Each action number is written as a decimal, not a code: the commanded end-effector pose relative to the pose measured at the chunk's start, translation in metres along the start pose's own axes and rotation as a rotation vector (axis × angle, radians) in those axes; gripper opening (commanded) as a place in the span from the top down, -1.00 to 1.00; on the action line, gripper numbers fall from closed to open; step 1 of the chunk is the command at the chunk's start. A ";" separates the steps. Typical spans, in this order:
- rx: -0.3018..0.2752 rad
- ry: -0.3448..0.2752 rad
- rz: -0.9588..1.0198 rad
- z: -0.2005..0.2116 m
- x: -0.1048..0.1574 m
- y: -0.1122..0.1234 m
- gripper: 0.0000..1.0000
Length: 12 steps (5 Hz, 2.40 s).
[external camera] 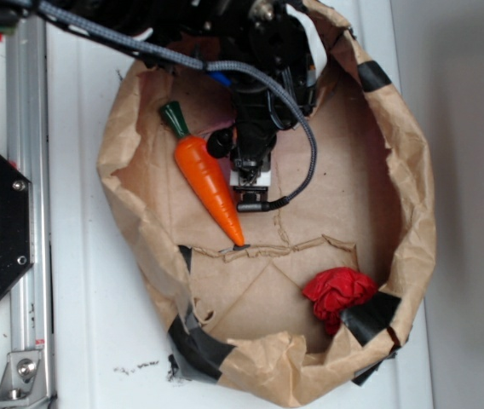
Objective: Grab the yellow duck.
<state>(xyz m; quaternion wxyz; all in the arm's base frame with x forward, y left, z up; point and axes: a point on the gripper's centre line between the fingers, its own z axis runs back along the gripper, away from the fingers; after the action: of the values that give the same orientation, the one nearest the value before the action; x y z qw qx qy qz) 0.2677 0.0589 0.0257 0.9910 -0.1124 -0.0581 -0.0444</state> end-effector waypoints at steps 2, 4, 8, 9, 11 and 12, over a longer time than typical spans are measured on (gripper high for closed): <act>0.059 -0.049 -0.048 0.017 0.003 -0.003 -1.00; 0.063 -0.056 -0.054 0.014 0.004 -0.003 1.00; 0.091 -0.060 -0.059 0.014 0.004 -0.006 1.00; 0.071 -0.099 -0.082 0.029 0.016 -0.023 1.00; -0.011 -0.021 -0.041 0.075 0.061 -0.074 1.00; -0.022 -0.046 -0.055 0.085 0.068 -0.084 1.00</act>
<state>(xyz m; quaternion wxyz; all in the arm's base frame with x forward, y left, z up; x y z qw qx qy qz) 0.3079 -0.0061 0.1157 0.9890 -0.1265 -0.0500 -0.0586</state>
